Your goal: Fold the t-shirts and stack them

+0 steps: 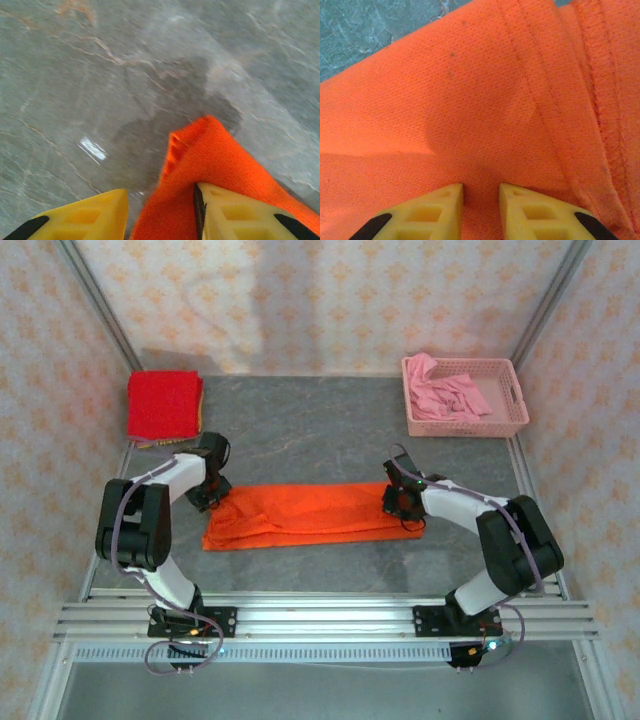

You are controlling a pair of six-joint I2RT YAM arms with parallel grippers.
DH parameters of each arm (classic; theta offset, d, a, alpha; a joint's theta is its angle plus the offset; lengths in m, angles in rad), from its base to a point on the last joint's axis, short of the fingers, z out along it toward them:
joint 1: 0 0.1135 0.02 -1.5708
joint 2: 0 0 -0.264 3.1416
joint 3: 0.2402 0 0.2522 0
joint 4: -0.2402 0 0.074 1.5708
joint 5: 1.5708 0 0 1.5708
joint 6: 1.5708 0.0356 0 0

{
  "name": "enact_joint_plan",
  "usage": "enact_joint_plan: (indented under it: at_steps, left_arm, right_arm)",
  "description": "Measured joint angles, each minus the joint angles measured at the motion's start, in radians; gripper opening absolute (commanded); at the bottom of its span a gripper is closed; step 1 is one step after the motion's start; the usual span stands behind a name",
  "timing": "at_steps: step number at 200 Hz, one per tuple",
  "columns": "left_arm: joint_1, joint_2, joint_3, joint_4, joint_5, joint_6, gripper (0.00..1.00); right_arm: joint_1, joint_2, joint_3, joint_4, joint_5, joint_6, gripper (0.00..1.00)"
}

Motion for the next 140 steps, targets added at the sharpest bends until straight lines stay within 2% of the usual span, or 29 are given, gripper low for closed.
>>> enact_joint_plan:
  at_steps: [19, 36, 63, 79, 106, 129, 140]
  left_arm:
    - [0.023, -0.001, 0.000, 0.011, 0.000, 0.009, 0.72]
    - [0.024, -0.012, 0.002, 0.011, 0.000, 0.011, 0.83]
    - [0.023, -0.089, 0.021, 0.007, 0.001, 0.019, 0.86]
    - [0.014, -0.157, 0.033, 0.003, 0.001, 0.019, 0.81]
    - [-0.039, -0.225, 0.031, 0.001, 0.009, -0.006, 0.59]
    - [-0.098, -0.234, -0.015, 0.016, 0.046, -0.045, 0.40]
    - [-0.117, -0.229, -0.047, 0.024, 0.064, -0.056, 0.34]
  right_arm:
    - [0.000, 0.000, 0.002, -0.002, 0.000, 0.003, 0.27]
    - [0.000, 0.000, 0.002, -0.003, 0.000, 0.005, 0.27]
    - [0.000, 0.000, 0.007, -0.011, -0.001, 0.005, 0.28]
    - [0.000, -0.007, 0.008, -0.019, -0.001, 0.002, 0.33]
    - [0.000, -0.027, 0.016, -0.034, -0.005, -0.011, 0.47]
    - [0.003, -0.029, 0.043, -0.033, -0.013, -0.032, 0.49]
    - [0.006, -0.028, 0.062, -0.032, -0.018, -0.043, 0.49]
